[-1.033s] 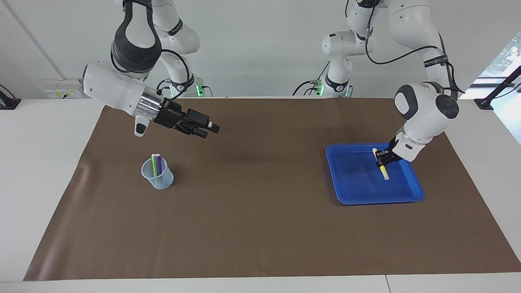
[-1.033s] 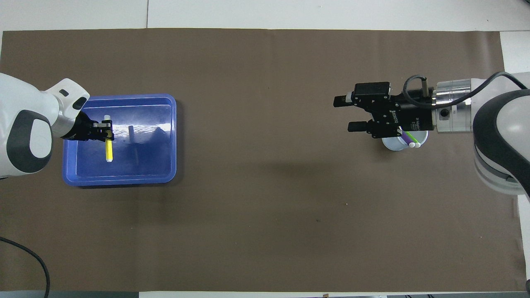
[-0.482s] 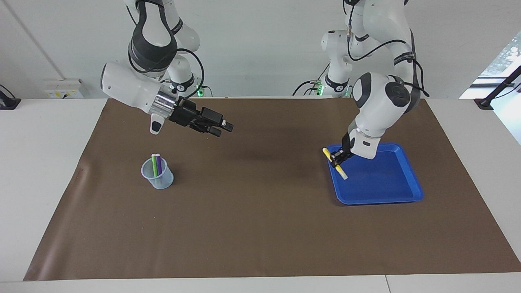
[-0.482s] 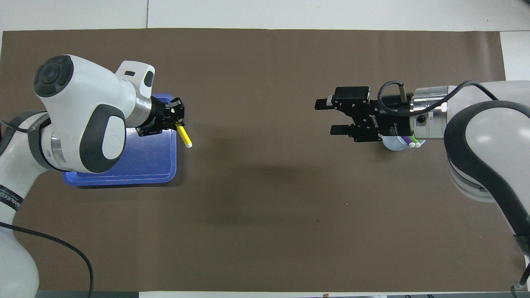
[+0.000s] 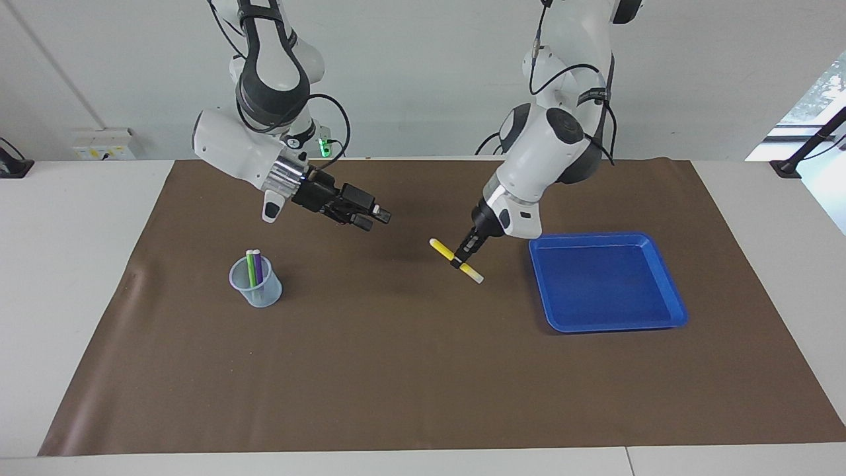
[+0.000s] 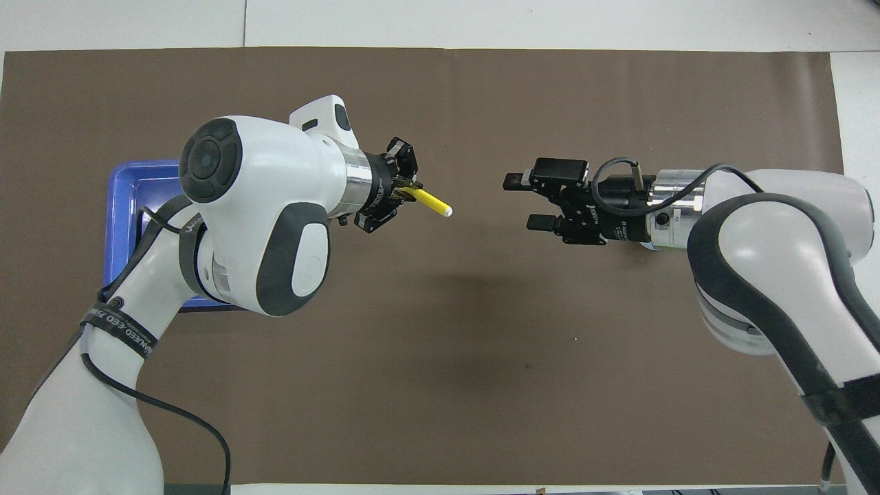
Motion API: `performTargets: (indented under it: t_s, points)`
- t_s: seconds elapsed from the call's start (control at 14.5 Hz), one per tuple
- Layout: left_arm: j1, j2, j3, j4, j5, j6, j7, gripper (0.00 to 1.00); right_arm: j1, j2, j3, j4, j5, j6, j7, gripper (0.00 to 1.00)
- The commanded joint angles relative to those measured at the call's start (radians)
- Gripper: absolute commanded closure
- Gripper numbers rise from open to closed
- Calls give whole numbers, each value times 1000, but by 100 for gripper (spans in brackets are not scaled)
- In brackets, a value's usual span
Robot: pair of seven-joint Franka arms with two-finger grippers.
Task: Transfer and insert pens with both arms
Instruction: 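Lift the yellow pen toward the right gripper while the right gripper approaches, then grasp the yellow pen with the right gripper and open the left gripper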
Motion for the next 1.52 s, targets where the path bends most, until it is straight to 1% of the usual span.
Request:
performTargets:
  t_s: [0.0,0.14,0.28,0.34,0.41,0.48,0.62,0.83,0.96,1.17,1.24,1.31,1.38,1.45]
  points:
    - [-67,37,17,46,-17,74,-171,100,-4,-53,2,-72,37,20,-39,0]
    - [-98,38,18,49,-17,104,-238,100,-4,-58,2,-80,38,20,-45,0]
    - [-132,37,18,49,-17,113,-290,100,-2,-58,1,-81,37,28,-45,7]
    - [-138,38,18,49,-16,122,-308,100,-2,-58,1,-81,38,40,-48,9]
    - [-140,38,18,49,-16,123,-318,100,-4,-49,1,-81,37,40,-55,10]
    - [-141,38,16,49,-16,124,-319,100,-2,-46,1,-81,38,42,-68,13]
    - [-161,37,14,47,-17,122,-319,100,-2,-46,1,-81,37,36,-66,28]
    - [-178,37,14,47,-16,120,-321,100,-4,-46,2,-81,37,36,-66,39]
    - [-183,37,14,43,-16,119,-319,100,-4,-46,2,-81,38,34,-66,52]
    - [-183,35,14,40,-16,111,-318,100,-4,-44,1,-81,38,33,-66,58]
    - [-183,32,14,38,-14,108,-316,100,-5,-44,1,-80,38,31,-66,67]
    - [-183,32,14,38,-14,108,-315,100,-5,-44,1,-80,37,29,-66,85]
    - [-183,32,14,36,-14,108,-313,100,-5,-44,1,-80,38,28,-66,100]
    - [-183,31,14,35,-14,107,-312,100,-5,-44,1,-80,38,28,-65,100]
